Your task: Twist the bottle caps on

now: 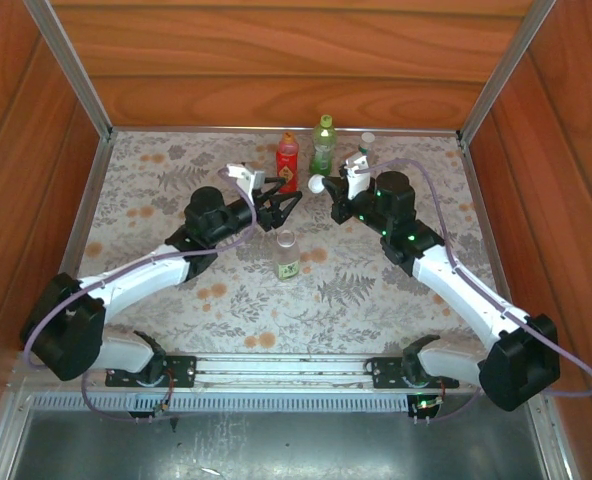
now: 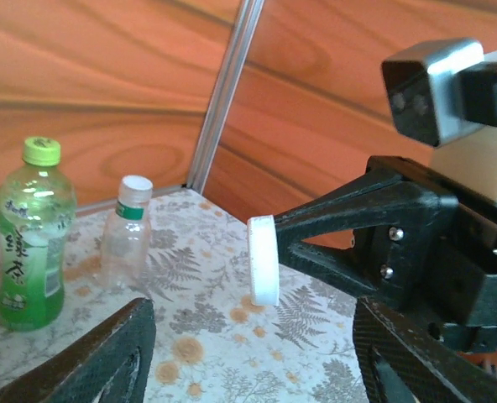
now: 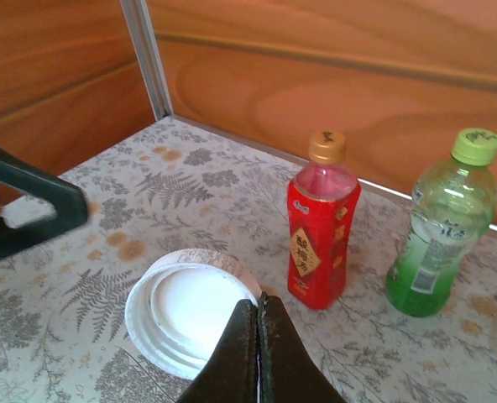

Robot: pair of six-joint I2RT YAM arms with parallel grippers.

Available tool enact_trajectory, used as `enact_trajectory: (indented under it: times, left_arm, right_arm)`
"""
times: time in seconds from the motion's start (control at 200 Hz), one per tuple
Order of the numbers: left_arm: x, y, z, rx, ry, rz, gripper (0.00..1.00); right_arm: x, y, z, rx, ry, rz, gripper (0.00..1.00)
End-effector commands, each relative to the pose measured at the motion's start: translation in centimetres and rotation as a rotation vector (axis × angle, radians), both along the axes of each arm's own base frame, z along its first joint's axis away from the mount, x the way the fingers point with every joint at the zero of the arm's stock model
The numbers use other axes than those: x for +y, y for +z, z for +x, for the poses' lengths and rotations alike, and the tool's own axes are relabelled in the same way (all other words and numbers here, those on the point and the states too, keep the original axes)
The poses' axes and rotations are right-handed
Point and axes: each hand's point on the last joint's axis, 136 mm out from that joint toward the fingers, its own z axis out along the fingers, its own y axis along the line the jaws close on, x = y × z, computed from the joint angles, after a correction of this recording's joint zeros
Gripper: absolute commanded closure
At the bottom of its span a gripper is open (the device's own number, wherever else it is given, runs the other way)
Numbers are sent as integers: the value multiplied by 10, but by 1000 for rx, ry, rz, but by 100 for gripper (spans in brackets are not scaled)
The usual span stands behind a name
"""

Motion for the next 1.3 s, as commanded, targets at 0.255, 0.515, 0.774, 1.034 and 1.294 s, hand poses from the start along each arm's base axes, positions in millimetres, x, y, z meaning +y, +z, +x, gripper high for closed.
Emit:
enact_trajectory:
  times: [0.255,0.515,0.774,1.034,1.294]
  left_arm:
    - [-20,6,-4,62,-118,-30,44]
    - [-22,5,7,83,-81,-40,54]
    - [-28,4,5,86,-117,-37,64]
    - [-29,2,6,87,-122,-32,75]
    - [-27,-1,9,80,-96,-23,80]
  right_arm:
    - [12,19,-10,-58,66,31,100]
    - [17,20,-18,-74,108,50,100]
    - [22,17,-23,-61,142,50,100]
    - [26,13,-26,-54,168,37,100]
    - [31,8,-33,-48,208,20,98]
